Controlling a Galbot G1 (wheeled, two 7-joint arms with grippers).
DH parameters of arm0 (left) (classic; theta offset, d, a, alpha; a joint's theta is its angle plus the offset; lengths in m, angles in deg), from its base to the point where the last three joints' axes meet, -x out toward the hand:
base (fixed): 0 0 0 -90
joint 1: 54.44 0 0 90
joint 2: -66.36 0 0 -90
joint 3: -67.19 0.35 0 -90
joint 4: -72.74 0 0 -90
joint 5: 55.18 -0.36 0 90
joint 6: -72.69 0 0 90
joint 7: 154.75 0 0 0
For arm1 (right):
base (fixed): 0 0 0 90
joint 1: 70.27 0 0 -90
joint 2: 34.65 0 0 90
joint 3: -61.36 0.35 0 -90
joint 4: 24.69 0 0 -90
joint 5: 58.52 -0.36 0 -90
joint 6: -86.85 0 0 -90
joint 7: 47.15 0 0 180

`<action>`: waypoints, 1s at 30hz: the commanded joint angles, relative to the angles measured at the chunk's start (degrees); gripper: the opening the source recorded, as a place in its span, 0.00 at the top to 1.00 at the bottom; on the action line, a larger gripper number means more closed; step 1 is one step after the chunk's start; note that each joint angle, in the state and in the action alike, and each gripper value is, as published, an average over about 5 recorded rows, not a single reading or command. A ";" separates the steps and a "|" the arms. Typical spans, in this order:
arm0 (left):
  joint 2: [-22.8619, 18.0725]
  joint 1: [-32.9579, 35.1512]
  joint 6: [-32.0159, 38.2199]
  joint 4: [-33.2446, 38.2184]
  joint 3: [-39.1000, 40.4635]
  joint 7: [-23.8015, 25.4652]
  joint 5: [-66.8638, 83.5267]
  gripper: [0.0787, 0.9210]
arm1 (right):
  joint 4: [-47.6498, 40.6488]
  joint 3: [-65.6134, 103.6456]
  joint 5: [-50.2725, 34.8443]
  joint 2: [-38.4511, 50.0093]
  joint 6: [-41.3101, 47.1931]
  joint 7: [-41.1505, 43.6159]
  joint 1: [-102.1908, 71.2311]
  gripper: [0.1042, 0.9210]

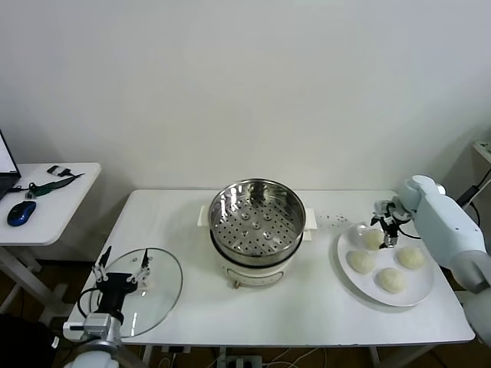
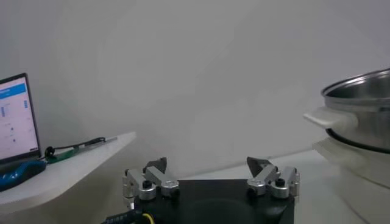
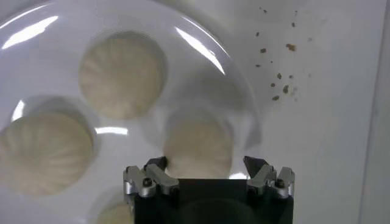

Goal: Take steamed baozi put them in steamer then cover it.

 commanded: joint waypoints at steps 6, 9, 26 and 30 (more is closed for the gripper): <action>-0.14 0.05 0.00 -0.35 -0.16 0.00 -0.05 0.12 | -1.31 0.12 0.99 -0.99 -0.20 1.15 0.28 0.13; -0.14 0.15 0.08 -0.52 -0.19 -0.01 -0.04 0.12 | -1.39 0.27 0.85 -0.99 -0.24 1.15 0.32 0.15; -0.02 1.21 0.33 0.07 -0.39 -0.10 0.17 0.12 | 2.91 -4.74 -4.79 1.05 -2.46 2.10 3.76 0.27; 0.05 1.89 0.33 0.63 -0.54 -0.09 0.35 0.12 | 7.82 -13.96 -13.09 2.67 -5.01 4.32 11.17 0.27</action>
